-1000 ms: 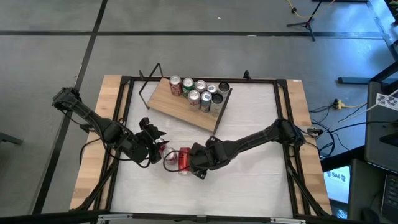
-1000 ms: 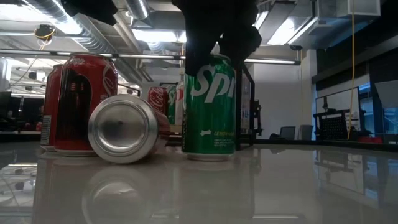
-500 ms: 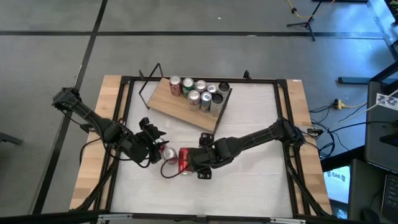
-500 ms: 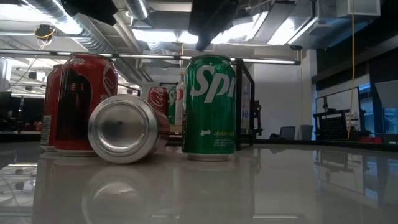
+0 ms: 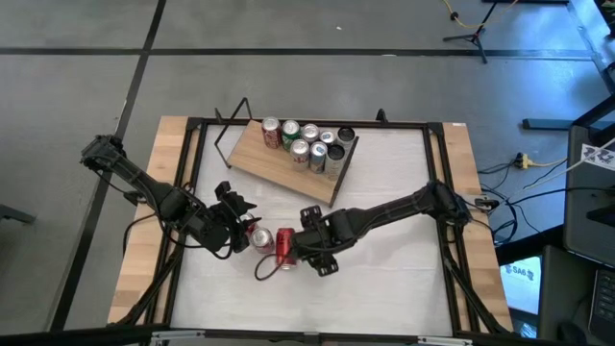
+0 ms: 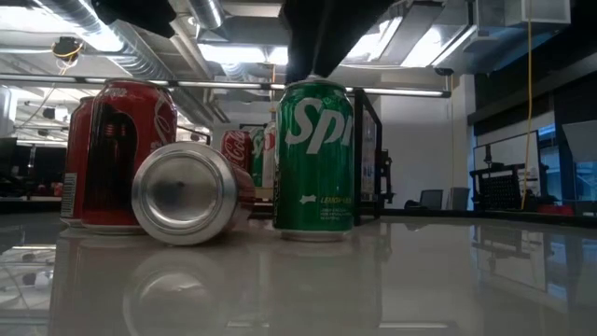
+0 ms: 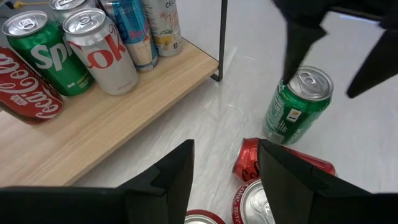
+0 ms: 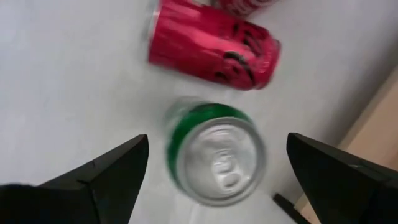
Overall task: Place canned beverage on shelf
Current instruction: Put the green soda can on the shelf aligned with the other green soda can
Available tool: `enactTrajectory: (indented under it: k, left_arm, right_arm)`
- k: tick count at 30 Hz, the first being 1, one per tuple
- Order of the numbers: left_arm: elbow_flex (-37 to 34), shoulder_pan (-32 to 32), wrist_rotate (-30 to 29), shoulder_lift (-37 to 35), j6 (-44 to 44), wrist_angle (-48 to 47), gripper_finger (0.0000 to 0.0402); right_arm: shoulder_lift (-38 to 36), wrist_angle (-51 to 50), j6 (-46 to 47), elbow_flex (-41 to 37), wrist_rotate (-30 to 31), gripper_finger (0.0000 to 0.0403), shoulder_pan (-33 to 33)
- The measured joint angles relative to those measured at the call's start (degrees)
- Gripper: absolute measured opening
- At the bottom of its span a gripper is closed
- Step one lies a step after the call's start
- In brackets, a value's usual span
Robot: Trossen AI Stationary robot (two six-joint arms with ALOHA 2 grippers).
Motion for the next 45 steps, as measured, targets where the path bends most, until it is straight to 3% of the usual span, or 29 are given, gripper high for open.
enactTrajectory:
  k: [5, 11, 31, 41, 45]
  left_arm:
    - [0.0, 0.0, 0.0, 0.0, 0.0, 0.0, 0.0165]
    - [0.0, 0.0, 0.0, 0.0, 0.0, 0.0, 0.0165]
    - [0.0, 0.0, 0.0, 0.0, 0.0, 0.0, 0.0165]
    - [0.0, 0.0, 0.0, 0.0, 0.0, 0.1, 0.0165]
    - [0.0, 0.0, 0.0, 0.0, 0.0, 0.1, 0.0165]
  right_arm:
    - [0.0, 0.9, 0.0, -0.1, -0.2, 0.0374, -1.2]
    - [0.3, -0.6, -0.2, -0.1, -5.6, 0.0374, -2.2]
    - [2.3, 1.1, 1.5, -3.0, -3.7, 0.0372, -2.0]
    - [2.4, 1.1, 4.8, -2.9, -3.5, 0.0294, -2.1]
    - [2.4, 1.2, 7.9, -2.9, -3.2, 0.0293, -2.1]
